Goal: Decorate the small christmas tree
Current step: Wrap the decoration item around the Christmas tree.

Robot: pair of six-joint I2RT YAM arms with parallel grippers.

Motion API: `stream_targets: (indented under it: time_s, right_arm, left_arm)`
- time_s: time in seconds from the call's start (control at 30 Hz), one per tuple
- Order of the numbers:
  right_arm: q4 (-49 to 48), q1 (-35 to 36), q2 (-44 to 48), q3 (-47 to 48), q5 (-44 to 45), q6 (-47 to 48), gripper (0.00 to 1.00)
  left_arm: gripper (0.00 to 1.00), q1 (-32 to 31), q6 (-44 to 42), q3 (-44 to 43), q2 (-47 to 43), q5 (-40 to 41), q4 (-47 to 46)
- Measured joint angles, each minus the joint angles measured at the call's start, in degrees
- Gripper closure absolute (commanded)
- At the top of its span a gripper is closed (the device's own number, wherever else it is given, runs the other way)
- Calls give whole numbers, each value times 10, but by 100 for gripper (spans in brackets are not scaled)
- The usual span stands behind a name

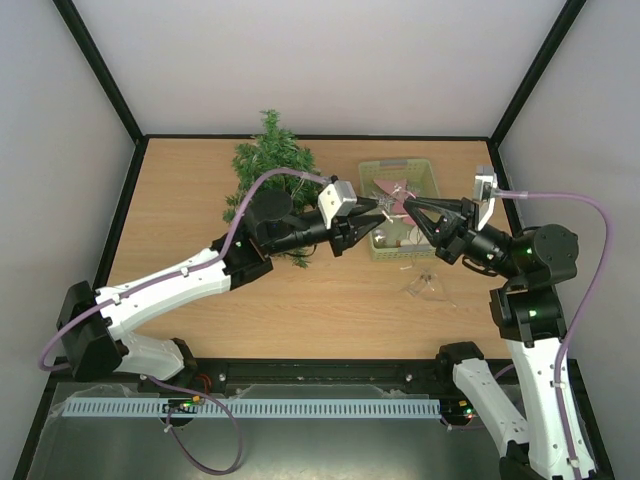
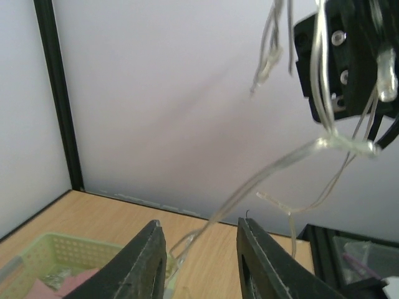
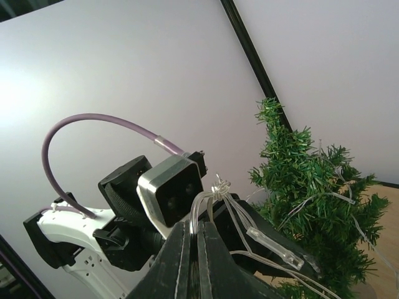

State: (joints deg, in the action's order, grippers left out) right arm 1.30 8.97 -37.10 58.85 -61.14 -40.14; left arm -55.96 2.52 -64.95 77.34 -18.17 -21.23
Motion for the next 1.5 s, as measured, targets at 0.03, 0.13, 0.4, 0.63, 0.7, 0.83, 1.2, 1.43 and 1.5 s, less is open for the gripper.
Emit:
stream_targets:
  time_s: [0.03,0.13,0.4,0.63,0.7,0.83,1.2,1.43,1.5]
  right_arm:
    - [-4,0,1,-3,0,-2,98]
    - [-10,0,3,-9,0,-9,98]
    - [-16,0,2,-11,1,-5,98]
    - [-16,9,-12,-59,26,14,98]
    - [-16,27,-28,-62,38,20,98]
    - [-12,125,-80,-54,92,58,98]
    - [20,278,-221,2,230,200,98]
    - [32,280,-234,16,259,254,98]
    - [32,282,-241,19,262,264,98]
  left_arm:
    - [73,0,1,-3,2,0,1]
    - [95,0,4,-6,3,-2,0]
    - [97,0,12,-6,-10,9,34]
    - [98,0,46,36,-131,72,119]
    - [98,0,60,51,-178,99,145]
    - [97,2,84,69,-244,134,193]
    - [98,76,140,155,-324,150,301]
    - [98,148,170,185,-349,138,336]
    - [98,166,178,189,-360,134,337]
